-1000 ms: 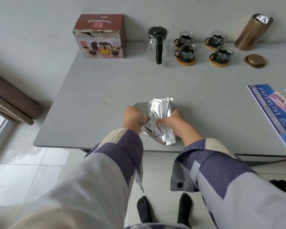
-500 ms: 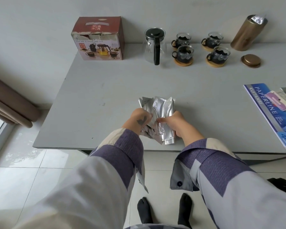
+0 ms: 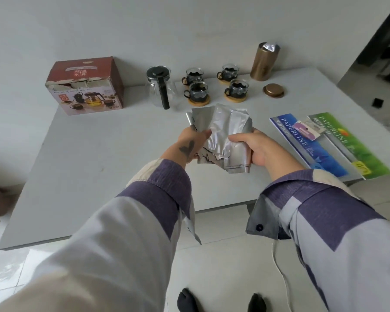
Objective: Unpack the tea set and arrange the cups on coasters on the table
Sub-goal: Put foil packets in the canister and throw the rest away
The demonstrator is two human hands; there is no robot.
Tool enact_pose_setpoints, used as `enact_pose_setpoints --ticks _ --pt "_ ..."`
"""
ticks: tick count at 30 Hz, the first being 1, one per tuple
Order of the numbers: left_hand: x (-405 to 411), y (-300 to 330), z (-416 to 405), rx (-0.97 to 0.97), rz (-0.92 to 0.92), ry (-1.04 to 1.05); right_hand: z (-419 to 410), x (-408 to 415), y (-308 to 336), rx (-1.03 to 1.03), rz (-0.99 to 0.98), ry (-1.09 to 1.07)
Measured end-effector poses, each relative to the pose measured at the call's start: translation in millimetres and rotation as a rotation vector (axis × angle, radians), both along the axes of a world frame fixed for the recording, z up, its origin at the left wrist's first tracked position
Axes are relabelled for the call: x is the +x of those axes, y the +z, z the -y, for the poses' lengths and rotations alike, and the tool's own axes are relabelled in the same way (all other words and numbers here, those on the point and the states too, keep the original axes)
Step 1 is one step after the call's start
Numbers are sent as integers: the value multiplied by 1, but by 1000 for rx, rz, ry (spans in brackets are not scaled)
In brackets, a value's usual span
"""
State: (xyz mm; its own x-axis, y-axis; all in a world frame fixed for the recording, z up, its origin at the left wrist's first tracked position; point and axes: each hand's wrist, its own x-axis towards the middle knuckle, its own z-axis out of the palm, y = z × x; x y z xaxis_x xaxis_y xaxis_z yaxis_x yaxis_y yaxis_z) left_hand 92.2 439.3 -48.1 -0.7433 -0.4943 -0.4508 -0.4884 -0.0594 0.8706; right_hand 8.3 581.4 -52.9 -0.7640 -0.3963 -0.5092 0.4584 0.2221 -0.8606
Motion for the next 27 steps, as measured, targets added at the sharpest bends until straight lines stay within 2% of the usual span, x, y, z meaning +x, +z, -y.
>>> enact_pose_setpoints --ticks 7,14,21,27 --pt "-63 11 -115 44 -49 -227 -140 -34 13 56 67 -148" --pt "-130 -1 -296 13 -21 -418 -327 -60 4 68 92 -404" --pt "-175 -47 -445 1 9 -493 -473 -69 -35 81 135 -611" --pt "-205 -108 -520 -24 121 -538 -548 -78 -91 102 200 -786"
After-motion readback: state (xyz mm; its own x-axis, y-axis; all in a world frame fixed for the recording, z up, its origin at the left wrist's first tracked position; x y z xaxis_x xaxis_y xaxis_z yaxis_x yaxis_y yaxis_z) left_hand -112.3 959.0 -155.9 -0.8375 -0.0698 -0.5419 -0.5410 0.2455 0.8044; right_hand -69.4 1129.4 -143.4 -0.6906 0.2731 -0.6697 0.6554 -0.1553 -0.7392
